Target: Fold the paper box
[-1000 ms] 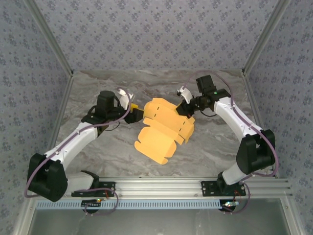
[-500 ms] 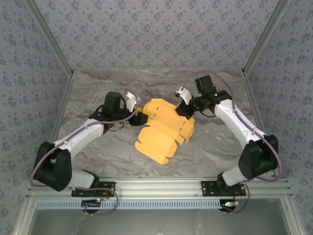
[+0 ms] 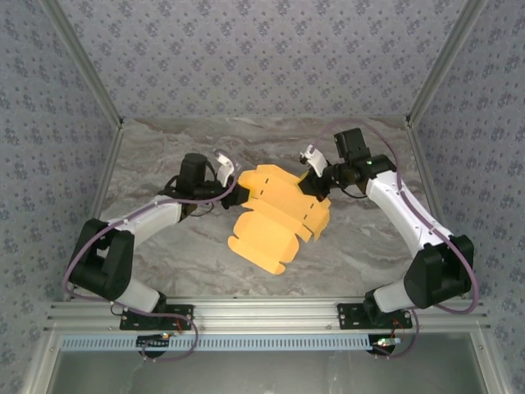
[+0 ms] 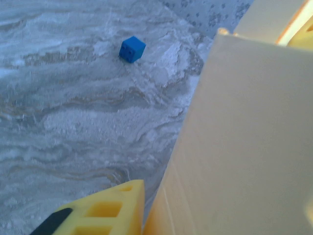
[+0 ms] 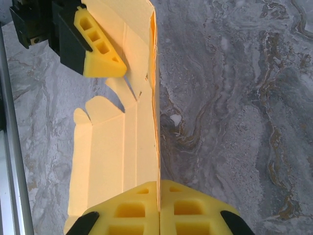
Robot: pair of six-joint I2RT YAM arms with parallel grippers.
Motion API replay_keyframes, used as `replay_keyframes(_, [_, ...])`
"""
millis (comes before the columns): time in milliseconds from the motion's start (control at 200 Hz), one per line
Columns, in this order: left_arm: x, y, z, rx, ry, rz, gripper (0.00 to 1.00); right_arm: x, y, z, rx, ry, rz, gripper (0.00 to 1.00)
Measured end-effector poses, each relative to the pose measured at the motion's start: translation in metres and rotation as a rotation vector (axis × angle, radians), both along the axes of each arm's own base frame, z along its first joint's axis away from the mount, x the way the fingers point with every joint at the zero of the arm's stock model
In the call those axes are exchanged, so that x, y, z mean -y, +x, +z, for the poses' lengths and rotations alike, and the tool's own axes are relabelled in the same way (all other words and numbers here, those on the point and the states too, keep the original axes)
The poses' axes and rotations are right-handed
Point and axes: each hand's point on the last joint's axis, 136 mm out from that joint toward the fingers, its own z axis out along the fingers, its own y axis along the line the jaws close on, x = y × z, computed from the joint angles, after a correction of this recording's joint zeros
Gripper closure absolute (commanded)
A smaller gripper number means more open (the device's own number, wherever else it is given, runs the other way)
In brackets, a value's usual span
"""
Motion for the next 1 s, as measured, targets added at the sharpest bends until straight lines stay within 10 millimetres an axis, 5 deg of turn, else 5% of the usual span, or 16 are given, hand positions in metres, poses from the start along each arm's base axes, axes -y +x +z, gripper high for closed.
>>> replay_keyframes(225, [0.003,-0.013,0.009,-0.01,-0.047,-0.086,1.0,0.006,-0.005,0.004,0.096,-0.029,-0.019,1.0])
replay_keyframes(999, [-0.003,-0.028,0.039,-0.178,-0.039,-0.103,1.0,0.0,-0.007,0.021,0.866,-0.375,-0.092,0.99])
